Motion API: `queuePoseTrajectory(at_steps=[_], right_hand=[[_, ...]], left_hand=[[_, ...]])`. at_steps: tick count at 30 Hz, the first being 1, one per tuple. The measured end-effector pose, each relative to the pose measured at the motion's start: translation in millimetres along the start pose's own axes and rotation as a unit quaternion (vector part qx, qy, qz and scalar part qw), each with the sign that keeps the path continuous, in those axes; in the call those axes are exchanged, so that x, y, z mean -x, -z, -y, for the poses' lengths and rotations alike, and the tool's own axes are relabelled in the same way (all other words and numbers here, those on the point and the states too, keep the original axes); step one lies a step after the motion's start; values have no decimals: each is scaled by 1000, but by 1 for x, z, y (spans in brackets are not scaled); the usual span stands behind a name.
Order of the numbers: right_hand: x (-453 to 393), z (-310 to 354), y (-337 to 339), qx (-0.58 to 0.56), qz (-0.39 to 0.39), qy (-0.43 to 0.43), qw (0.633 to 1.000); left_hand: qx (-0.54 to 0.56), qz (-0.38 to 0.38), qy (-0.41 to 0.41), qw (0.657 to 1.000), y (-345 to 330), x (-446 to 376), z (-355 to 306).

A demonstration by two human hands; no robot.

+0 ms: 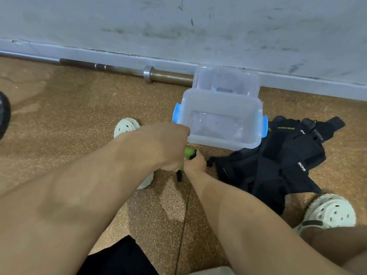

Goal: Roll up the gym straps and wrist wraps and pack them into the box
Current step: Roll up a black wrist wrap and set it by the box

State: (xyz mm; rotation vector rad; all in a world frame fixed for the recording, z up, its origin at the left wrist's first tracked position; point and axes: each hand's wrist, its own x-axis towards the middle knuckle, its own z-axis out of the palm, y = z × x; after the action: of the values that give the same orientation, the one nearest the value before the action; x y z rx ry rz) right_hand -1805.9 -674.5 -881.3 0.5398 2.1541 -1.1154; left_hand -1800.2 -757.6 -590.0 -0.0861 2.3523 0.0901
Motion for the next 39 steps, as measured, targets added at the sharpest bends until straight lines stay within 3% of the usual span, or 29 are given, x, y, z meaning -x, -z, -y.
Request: queuePoseTrajectory(at_steps=[6,24,33,39], right_hand=[[-13,-4,3,-55,-59,-24,996],[0,-18,39,18,-27,-1,999],[21,-21,120,-1,-91,79,993],[15,-45,190,-12,-185,46,982]], left_hand=[[13,2,17,1000,7,-2,1],[-29,-36,-11,999,27,-1,-33],[-27,-86,-79,993,22,-16,-74],[73,-79,-144,984,31,-24,-103]])
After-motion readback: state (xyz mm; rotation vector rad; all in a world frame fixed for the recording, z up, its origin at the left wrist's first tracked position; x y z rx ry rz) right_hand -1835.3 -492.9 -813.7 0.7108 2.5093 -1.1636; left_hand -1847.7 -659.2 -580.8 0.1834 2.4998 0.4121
